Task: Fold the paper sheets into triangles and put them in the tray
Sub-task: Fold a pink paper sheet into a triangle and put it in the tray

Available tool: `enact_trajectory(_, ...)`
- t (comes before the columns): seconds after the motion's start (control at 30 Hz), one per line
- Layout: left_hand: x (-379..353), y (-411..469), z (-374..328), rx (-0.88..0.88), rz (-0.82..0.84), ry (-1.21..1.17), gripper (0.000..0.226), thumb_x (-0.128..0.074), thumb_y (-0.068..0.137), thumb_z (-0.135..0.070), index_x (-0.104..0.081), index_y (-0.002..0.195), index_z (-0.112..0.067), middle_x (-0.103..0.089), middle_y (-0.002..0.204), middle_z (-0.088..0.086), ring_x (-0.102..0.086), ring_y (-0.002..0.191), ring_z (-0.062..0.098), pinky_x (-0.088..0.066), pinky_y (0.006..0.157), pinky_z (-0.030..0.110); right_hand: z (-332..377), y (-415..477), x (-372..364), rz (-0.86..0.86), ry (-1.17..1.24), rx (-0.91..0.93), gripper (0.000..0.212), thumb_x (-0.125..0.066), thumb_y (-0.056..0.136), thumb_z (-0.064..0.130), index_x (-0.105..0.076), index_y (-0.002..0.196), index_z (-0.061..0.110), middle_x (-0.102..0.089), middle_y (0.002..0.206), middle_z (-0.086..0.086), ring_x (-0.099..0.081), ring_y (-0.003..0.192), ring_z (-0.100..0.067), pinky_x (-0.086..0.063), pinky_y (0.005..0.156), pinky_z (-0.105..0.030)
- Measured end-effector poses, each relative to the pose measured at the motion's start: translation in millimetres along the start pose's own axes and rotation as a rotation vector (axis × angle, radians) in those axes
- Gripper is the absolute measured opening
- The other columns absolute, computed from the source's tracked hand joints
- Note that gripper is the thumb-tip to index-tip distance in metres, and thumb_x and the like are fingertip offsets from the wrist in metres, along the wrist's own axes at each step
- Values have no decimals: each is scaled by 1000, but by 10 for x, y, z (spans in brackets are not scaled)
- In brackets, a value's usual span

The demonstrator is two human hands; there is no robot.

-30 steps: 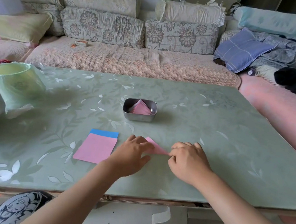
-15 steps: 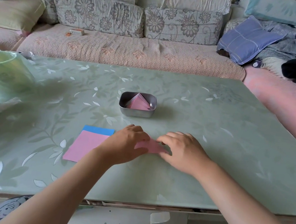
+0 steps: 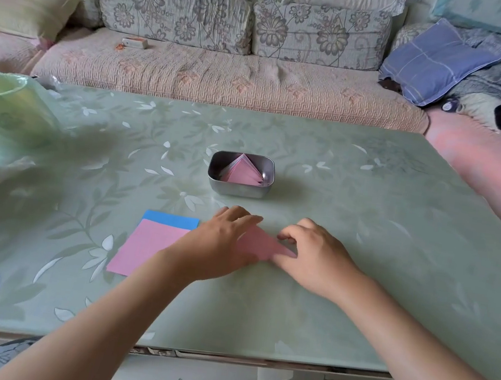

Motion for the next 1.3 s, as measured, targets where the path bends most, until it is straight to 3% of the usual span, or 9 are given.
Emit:
enact_trajectory(0.13,-40,42,55,42,91,135,79,-60,89,-57,-28,154,-26,-38,146,-8,-29,130,17,-34,110,42,-54,51,-16,62,112,-183,31,-78,75,53,-66,99,37,-53,111,7,-59,102,-15,-48,84,-31)
enact_trajectory(0.3,20,74,32,6,33,30,58,-72,82,-49,-54,133,-27,-49,129,-9,-37,116,15,-41,102,39,-36,94,-11,73,215,-225,18,-80,74,40,-64,78,32,-63,95,12,-63,88,-13,-53,75,-30)
enact_trajectory(0.4,63,84,25,37,-25,-109,50,-78,78,-35,-55,121,-25,-54,115,-12,-45,108,12,-45,94,36,-37,101,-4,60,286,-202,12,-74,80,32,-64,75,29,-67,76,13,-62,70,-8,-48,60,-23)
enact_trajectory(0.5,93,75,-1,30,-94,-181,64,-79,76,-29,-45,129,-29,-51,118,-14,-53,102,9,-47,86,28,-42,118,4,38,398,-197,10,-73,85,26,-63,84,29,-66,75,10,-58,63,-7,-42,55,-21)
enact_trajectory(0.63,184,70,-91,-122,-226,-18,90,-87,63,-38,-41,140,-27,-40,140,-8,-47,121,17,-44,87,29,-22,128,65,22,607,-198,31,-70,87,20,-54,109,35,-68,72,9,-59,59,-11,-45,57,-23)
enact_trajectory(0.77,246,67,-167,-211,-280,136,57,-85,67,-39,-61,117,-27,-53,132,-7,-50,117,20,-44,91,32,-23,135,117,11,698,-182,37,-64,89,15,-54,122,29,-68,67,11,-57,57,-10,-45,66,-26)
enact_trajectory(0.9,282,51,-197,-199,-374,77,7,-75,84,-23,-75,91,-22,-71,87,-9,-64,82,18,-50,70,34,-33,154,141,-26,713,-176,28,-63,94,22,-57,120,28,-72,74,8,-57,59,-9,-47,69,-27)
enact_trajectory(1.03,291,41,-146,-11,-328,-27,14,-63,89,-39,-75,90,-32,-68,75,-12,-61,73,12,-48,62,30,22,126,172,-132,604,-27,13,-72,84,38,-67,96,39,-66,90,18,-60,74,1,-47,69,-17)
enact_trajectory(1.3,275,44,-100,119,-256,-98,13,-63,88,-45,-74,89,-38,-71,78,-18,-61,69,9,-52,62,31,76,118,207,-205,391,117,12,-69,88,24,-67,80,32,-67,83,24,-64,81,-3,-48,70,-18)
Point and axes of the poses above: each hand's wrist, its own y-axis towards the middle knuckle, its own x-axis out of the back of the hand, z = x × y, the point moved 4 cm from there along y, towards the middle knuckle
